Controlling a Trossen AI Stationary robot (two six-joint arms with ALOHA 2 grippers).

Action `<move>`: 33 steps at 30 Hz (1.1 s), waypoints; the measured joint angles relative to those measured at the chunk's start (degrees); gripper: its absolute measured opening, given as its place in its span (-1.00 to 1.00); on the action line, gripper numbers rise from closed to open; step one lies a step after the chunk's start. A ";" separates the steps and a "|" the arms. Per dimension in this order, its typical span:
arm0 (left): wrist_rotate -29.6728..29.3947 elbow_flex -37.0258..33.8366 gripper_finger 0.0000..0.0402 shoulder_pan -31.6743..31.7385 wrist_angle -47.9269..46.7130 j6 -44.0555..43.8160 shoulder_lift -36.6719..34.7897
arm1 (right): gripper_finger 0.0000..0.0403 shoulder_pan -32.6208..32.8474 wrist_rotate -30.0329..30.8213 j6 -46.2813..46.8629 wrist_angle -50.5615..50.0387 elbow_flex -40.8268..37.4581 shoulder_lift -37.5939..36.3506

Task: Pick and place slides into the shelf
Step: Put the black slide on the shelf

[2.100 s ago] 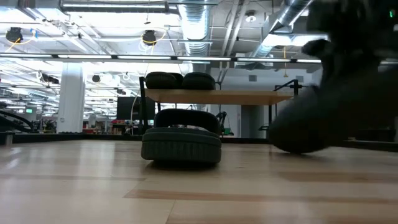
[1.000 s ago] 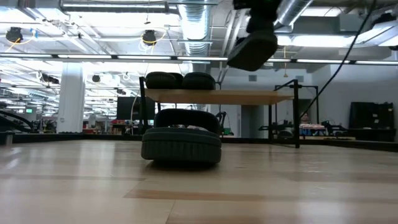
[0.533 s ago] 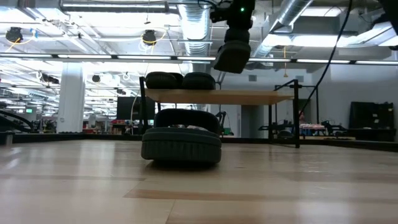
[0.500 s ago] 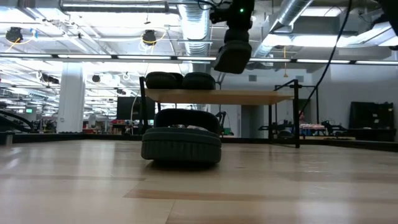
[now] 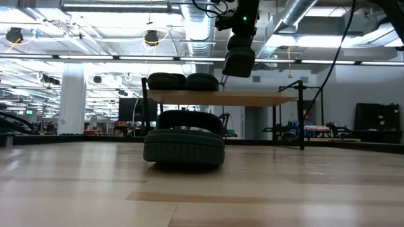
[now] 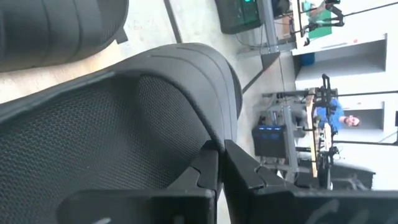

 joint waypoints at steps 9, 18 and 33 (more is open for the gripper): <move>-0.01 0.00 -1.00 0.01 0.00 -1.04 0.00 | -1.00 0.29 -1.14 0.45 -0.05 -0.02 1.63; 0.00 0.00 -1.00 0.01 -0.04 -1.06 -0.02 | -1.00 -0.26 -1.63 0.27 -0.73 -0.21 3.95; 0.00 0.00 -1.00 0.01 -0.07 -1.06 -0.02 | -1.00 -0.10 -3.08 1.16 -0.54 -0.28 5.70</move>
